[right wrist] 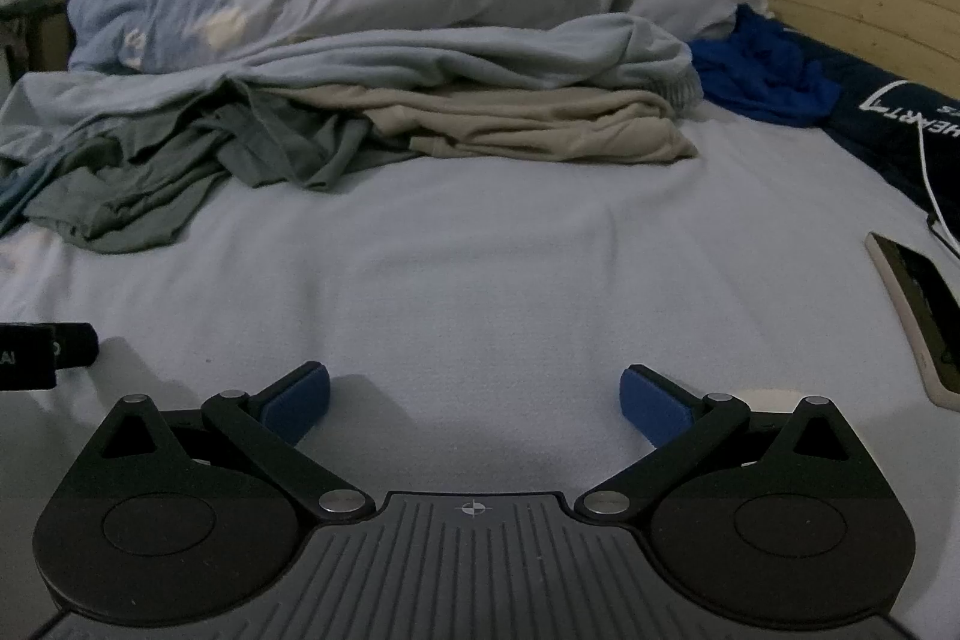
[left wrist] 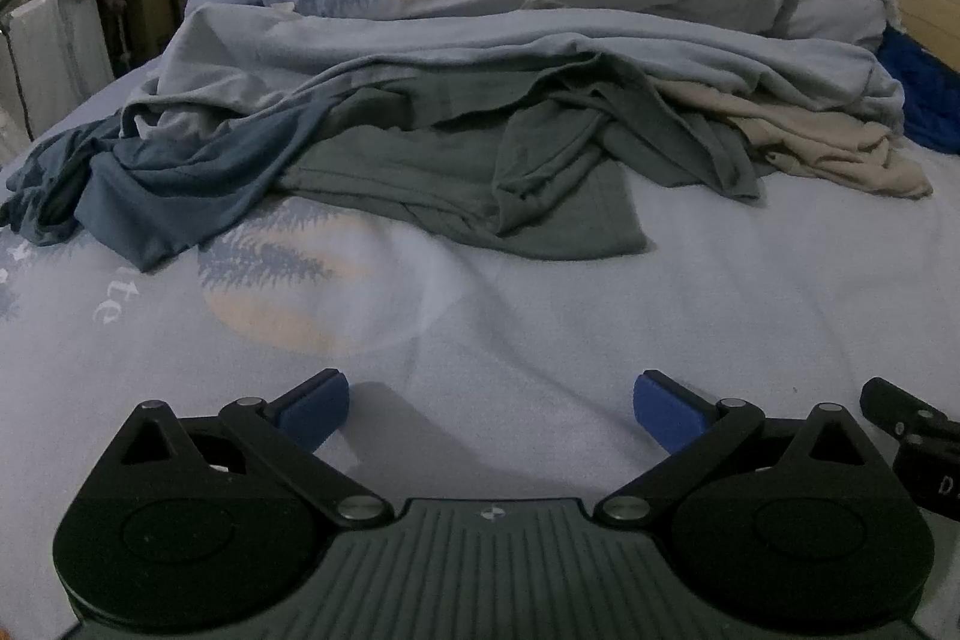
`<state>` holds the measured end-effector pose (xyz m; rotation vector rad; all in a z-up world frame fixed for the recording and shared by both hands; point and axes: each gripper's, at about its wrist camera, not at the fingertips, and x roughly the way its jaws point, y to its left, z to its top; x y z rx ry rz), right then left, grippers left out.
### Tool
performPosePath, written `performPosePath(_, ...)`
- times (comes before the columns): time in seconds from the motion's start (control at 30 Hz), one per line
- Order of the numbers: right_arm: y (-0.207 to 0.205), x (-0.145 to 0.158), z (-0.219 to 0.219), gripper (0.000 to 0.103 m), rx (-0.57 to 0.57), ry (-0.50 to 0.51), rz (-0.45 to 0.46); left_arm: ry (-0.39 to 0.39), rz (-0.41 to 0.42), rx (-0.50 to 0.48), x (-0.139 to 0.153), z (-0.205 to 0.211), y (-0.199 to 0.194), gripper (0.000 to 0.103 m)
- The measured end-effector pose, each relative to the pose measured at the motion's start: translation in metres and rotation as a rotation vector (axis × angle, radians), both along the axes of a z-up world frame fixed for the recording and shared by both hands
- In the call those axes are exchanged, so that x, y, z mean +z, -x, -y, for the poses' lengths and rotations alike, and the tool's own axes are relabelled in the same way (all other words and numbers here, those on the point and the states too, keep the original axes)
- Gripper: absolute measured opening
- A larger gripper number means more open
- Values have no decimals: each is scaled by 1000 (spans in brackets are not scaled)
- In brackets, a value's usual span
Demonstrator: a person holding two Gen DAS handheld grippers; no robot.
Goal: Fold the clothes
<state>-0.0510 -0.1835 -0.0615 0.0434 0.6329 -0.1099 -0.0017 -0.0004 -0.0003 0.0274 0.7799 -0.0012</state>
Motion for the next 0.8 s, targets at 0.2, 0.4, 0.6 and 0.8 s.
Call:
performPosePath(0.2, 0, 0, 0, 103, 25, 29, -18, 0, -4, -22, -1, 1, 3, 103)
performPosePath(0.4, 2, 1, 7, 103, 63, 14, -25, 7, -5, -29, -3, 0, 3, 103)
performPosePath(0.6, 3, 6, 10, 103, 57, -24, -39, 52, -20, -18, 4, -8, 1, 103)
performPosePath(0.8, -1, 47, 24, 103, 54, -118, 34, 112, 54, 46, 37, -26, -3, 103)
